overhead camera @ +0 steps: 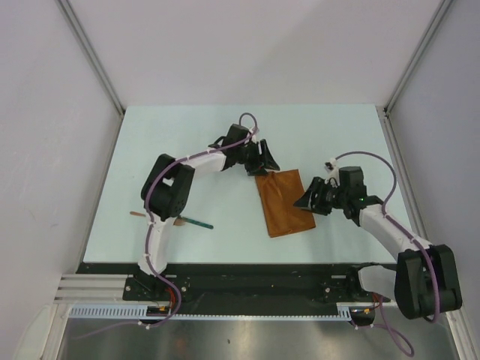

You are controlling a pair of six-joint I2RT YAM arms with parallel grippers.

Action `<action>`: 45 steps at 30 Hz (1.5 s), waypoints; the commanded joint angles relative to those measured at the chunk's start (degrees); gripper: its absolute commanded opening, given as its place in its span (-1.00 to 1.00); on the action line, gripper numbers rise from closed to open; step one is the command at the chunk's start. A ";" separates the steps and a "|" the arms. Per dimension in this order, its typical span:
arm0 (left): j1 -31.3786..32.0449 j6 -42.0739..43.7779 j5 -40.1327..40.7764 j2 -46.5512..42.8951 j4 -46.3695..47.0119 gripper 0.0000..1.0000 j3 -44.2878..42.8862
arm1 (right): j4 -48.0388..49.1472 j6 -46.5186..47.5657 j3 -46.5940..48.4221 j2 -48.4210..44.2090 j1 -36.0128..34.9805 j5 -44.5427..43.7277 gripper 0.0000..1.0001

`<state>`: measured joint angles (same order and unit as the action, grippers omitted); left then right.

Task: Fold the napkin into a case and place the utensils inside
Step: Smooth out the 2/3-rectangle-folded napkin at the center of the board, then pick up the 2/3-rectangle-folded napkin at the center of the board.

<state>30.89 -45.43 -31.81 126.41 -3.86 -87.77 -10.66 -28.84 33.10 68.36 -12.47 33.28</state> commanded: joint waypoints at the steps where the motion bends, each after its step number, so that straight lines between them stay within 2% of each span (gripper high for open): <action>1: 1.62 5.87 2.45 -10.46 -5.36 0.38 -3.20 | -6.57 2.28 1.70 -3.31 6.31 -2.95 0.14; 6: 5.22 7.55 7.63 -18.99 -7.66 0.39 4.52 | -9.21 5.55 1.09 -3.23 13.59 -2.43 0.30; 11: 10.05 6.85 12.73 -27.60 -5.38 0.24 15.49 | -8.51 4.58 1.09 -1.39 14.23 -3.22 0.37; 13: 13.83 6.58 13.88 -29.20 -3.19 0.20 18.67 | -8.07 4.06 0.12 -0.60 14.40 -4.18 0.37; 18: 25.69 9.39 28.45 -28.50 -3.35 0.29 19.21 | -6.74 -1.21 -3.65 -1.21 14.67 -9.35 0.33; 22: 33.16 10.97 39.61 -23.33 -3.96 0.45 15.01 | -11.74 -3.59 -3.48 -4.09 17.72 -13.59 0.32; 23: 35.96 11.67 45.03 -22.10 -4.75 0.53 13.51 | -12.63 -4.29 -3.48 -5.24 18.96 -14.46 0.33; 27: 40.90 13.26 57.26 -11.31 -14.12 0.54 2.71 | -16.93 -8.51 -2.87 -12.36 22.48 -20.50 0.36; 28: 41.35 13.35 58.17 -9.53 -15.55 0.53 -1.49 | -19.12 -9.64 -2.35 -13.50 23.10 -22.10 0.37; 32: 42.49 14.49 59.85 -4.34 -17.32 0.44 -6.62 | -22.12 -10.45 -0.41 -17.55 28.88 -26.95 0.41; 36: 42.76 14.93 59.94 -1.43 -18.72 0.42 -9.17 | -21.43 -8.43 0.73 -16.51 33.38 -23.00 0.42; 40: 42.76 14.58 59.76 1.64 -20.23 0.42 -11.90 | -20.90 -5.27 1.97 -14.13 33.91 -21.77 0.41; 45: 42.85 15.37 58.97 3.23 -19.61 0.31 -12.52 | -19.32 -3.16 1.18 -12.37 33.65 -18.60 0.41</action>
<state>73.71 -31.35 25.98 128.86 -22.79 -97.49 -31.33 -34.65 32.53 55.18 21.19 12.01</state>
